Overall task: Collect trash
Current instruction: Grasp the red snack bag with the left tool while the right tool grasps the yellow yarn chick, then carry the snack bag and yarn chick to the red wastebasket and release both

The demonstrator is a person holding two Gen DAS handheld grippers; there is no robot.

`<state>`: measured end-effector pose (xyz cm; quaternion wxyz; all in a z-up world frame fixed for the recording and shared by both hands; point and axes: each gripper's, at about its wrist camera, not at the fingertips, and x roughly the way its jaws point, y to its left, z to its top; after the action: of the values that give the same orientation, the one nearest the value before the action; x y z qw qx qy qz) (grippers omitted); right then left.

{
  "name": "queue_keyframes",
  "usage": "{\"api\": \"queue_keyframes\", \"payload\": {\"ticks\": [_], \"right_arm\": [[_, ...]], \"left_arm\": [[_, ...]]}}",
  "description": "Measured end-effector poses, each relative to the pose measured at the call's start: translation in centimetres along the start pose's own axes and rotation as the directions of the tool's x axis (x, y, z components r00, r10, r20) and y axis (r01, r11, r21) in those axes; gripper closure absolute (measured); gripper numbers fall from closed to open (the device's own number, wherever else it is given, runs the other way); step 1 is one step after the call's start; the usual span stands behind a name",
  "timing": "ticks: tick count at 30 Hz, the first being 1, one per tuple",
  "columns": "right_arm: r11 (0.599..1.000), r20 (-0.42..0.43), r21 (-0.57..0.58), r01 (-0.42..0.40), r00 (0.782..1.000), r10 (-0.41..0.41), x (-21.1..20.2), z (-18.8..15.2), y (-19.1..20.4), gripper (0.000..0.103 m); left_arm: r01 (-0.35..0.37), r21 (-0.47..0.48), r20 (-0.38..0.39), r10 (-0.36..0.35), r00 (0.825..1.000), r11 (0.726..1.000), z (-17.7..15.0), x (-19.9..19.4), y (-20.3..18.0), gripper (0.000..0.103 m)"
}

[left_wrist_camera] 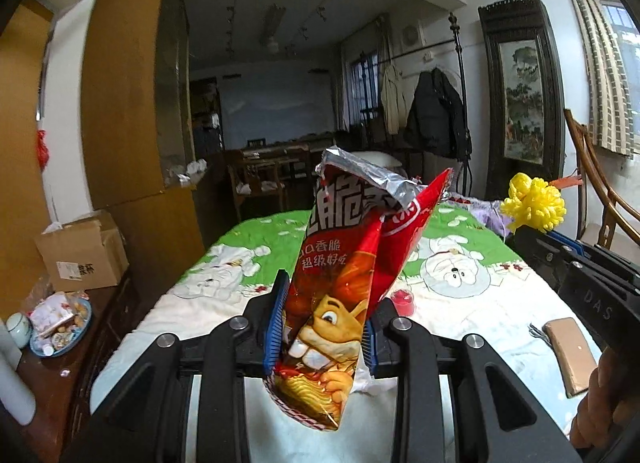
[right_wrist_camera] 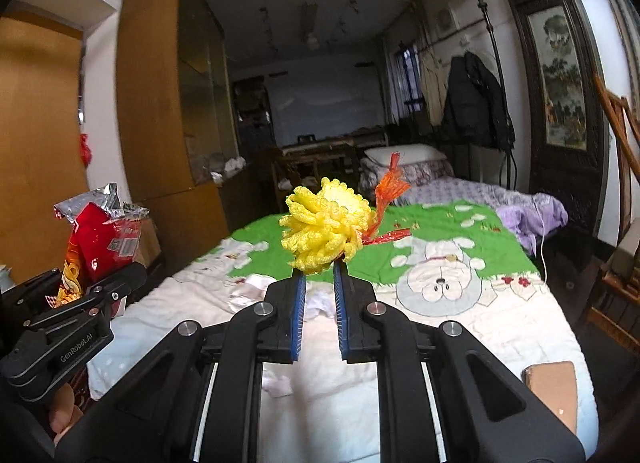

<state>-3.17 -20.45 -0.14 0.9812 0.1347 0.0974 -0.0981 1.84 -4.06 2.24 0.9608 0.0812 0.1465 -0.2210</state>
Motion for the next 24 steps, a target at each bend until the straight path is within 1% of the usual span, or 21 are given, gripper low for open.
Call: {"api": "queue_keyframes", "payload": {"ticks": [7,8,11,14,18,20,22,24], "right_arm": [[0.997,0.064,-0.048,-0.058,0.996,0.061,-4.7,0.0,2.8,0.088],[0.995,0.073,-0.061,-0.075,0.994,0.079,-5.5,0.0,3.6,0.088],[0.989,0.08,-0.093,-0.116,0.989,0.124,-6.8,-0.2,5.4,0.088],[0.98,0.075,-0.119,-0.16,0.983,0.169,-7.6,-0.3,7.2,0.088],[0.96,0.027,-0.147,-0.239,0.969,0.245,-7.4,-0.9,10.2,0.088],[0.947,-0.015,-0.162,-0.279,0.96,0.28,-6.6,-1.5,11.9,0.088],[0.934,-0.059,-0.173,-0.314,0.95,0.308,-6.0,-2.2,13.6,0.088],[0.922,-0.101,-0.181,-0.342,0.939,0.329,-5.0,-3.0,14.8,0.088]], "left_arm": [[-0.046,-0.024,0.051,0.048,0.998,0.999,-0.9,-6.5,1.5,0.071],[-0.055,-0.028,0.056,0.056,0.997,0.998,-1.1,-7.4,1.9,0.071],[-0.088,-0.03,0.065,0.09,0.994,0.996,-1.8,-9.8,3.2,0.071],[-0.131,-0.029,0.058,0.132,0.99,0.991,-2.7,-11.8,4.9,0.071],[-0.203,-0.035,0.022,0.204,0.979,0.978,-4.5,-13.1,7.9,0.071],[-0.24,-0.04,-0.012,0.24,0.971,0.97,-5.7,-13.4,9.5,0.071],[-0.271,-0.052,-0.059,0.268,0.962,0.961,-7.3,-13.3,11.6,0.07],[-0.305,-0.071,-0.127,0.295,0.947,0.95,-9.6,-12.6,13.8,0.07]]}}
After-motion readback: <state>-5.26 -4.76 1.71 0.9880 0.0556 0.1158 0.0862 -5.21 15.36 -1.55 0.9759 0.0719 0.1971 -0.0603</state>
